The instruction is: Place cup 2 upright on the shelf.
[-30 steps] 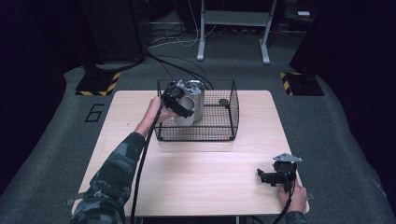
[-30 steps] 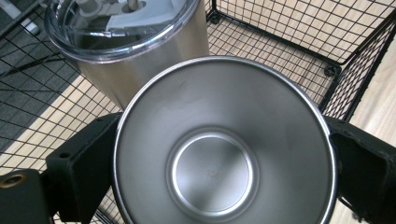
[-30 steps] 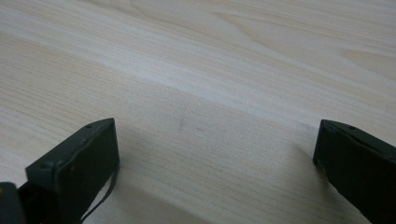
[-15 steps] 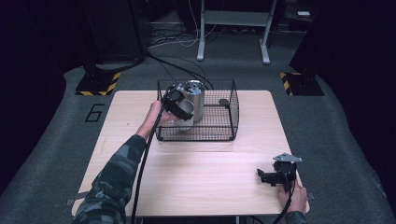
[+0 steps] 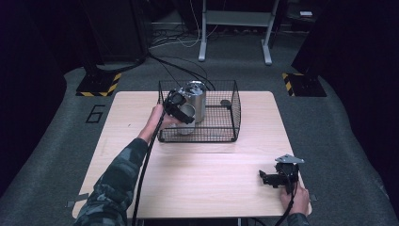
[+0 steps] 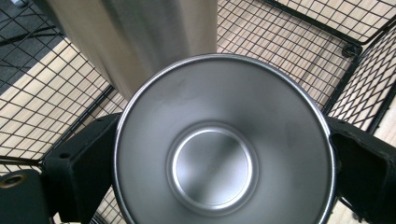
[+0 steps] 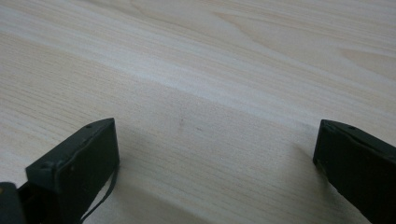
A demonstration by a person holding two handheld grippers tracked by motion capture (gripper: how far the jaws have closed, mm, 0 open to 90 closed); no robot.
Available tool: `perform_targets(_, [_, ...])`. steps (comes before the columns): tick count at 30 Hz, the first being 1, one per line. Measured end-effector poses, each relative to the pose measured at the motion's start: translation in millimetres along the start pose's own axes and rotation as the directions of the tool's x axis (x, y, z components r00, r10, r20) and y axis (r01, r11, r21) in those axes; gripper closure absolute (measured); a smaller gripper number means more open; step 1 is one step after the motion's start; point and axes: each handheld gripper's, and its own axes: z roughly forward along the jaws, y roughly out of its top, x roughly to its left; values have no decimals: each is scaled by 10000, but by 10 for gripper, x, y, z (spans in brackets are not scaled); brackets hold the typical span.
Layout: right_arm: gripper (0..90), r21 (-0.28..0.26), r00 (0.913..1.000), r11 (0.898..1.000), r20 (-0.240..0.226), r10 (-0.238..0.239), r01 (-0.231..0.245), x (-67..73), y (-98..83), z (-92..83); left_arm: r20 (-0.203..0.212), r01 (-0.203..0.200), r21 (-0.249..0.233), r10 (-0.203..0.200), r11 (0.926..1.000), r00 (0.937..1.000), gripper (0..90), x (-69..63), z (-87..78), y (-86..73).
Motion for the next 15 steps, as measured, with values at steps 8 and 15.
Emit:
perform_targets(8, [0,-1,10000,10000,0,-2,2,0,0,0,65,108,163,-109,9998,9999,56,15,30,-29])
perform_targets(15, [0,0,10000,10000,-1,-1,1,0,0,0,40,102,434,-103,9990,9999,55,6,78,-62])
